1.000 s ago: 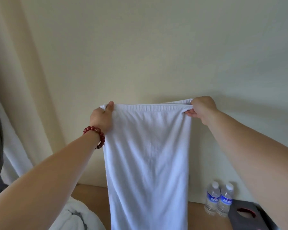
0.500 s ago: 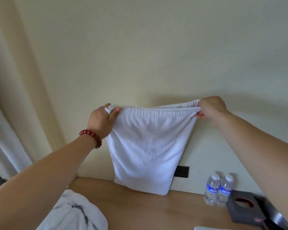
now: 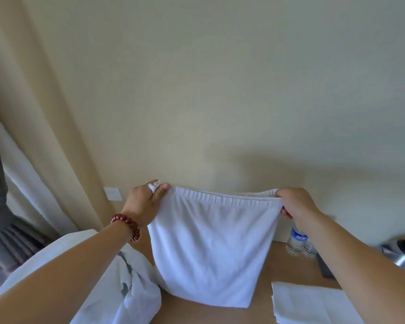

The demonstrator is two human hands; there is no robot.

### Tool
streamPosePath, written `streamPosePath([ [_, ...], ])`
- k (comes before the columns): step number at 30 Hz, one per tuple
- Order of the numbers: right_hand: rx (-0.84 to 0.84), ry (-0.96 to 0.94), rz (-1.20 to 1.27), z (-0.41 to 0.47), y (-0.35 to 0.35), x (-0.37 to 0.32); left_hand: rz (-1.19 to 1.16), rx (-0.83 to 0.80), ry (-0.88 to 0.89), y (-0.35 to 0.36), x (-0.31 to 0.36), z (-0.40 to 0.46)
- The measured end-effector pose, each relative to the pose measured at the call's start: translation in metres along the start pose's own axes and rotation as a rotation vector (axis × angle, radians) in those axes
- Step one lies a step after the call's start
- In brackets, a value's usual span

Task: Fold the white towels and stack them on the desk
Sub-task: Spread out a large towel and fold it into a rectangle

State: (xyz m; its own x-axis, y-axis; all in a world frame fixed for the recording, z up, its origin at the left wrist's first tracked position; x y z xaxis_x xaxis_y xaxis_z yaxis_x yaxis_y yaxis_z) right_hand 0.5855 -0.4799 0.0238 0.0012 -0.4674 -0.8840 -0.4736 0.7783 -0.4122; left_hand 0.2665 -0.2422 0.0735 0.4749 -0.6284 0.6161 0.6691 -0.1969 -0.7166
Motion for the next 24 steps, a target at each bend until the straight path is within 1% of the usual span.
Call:
streamPosePath([
  [2,-0.057,0.028,-0.027,0.001,0.008,0.012,0.017,-0.079,-0.057,0.008,-0.015,-0.011],
  [4,-0.097,0.048,-0.058,0.0,0.015,0.024,0.05,-0.133,-0.041,0.014,-0.018,-0.023],
  [7,-0.108,0.078,-0.061,-0.001,0.023,0.038,0.056,-0.113,-0.074,0.017,-0.02,-0.037],
  [10,-0.08,0.11,-0.068,-0.005,0.024,0.048,0.031,-0.098,-0.188,0.025,-0.034,-0.061],
  [13,-0.078,0.124,-0.07,-0.024,0.021,0.057,-0.023,-0.141,-0.253,0.037,-0.054,-0.092],
  [18,-0.211,0.196,-0.058,-0.056,0.037,0.092,-0.111,-0.171,-0.34,0.042,-0.083,-0.123],
  [21,-0.299,0.237,-0.088,-0.068,0.048,0.112,-0.137,-0.195,-0.351,0.042,-0.091,-0.129],
  [24,-0.395,0.285,-0.125,-0.085,0.056,0.132,-0.118,-0.212,-0.307,0.038,-0.097,-0.138],
])
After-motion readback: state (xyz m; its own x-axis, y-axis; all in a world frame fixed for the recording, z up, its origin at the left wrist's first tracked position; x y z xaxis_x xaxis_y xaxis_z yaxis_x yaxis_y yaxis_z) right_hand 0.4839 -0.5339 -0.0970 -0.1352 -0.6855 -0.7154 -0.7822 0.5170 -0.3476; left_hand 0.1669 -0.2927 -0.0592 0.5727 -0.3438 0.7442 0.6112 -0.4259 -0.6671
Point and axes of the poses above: each hand's wrist, its own z-axis towards the middle knuckle, its own y-axis out of the palm, x = y × z, the point moved 7 cm from there along z, towards the middle knuckle, and after that the axes turned 3 degrees about -z, right-handed, at the moved point
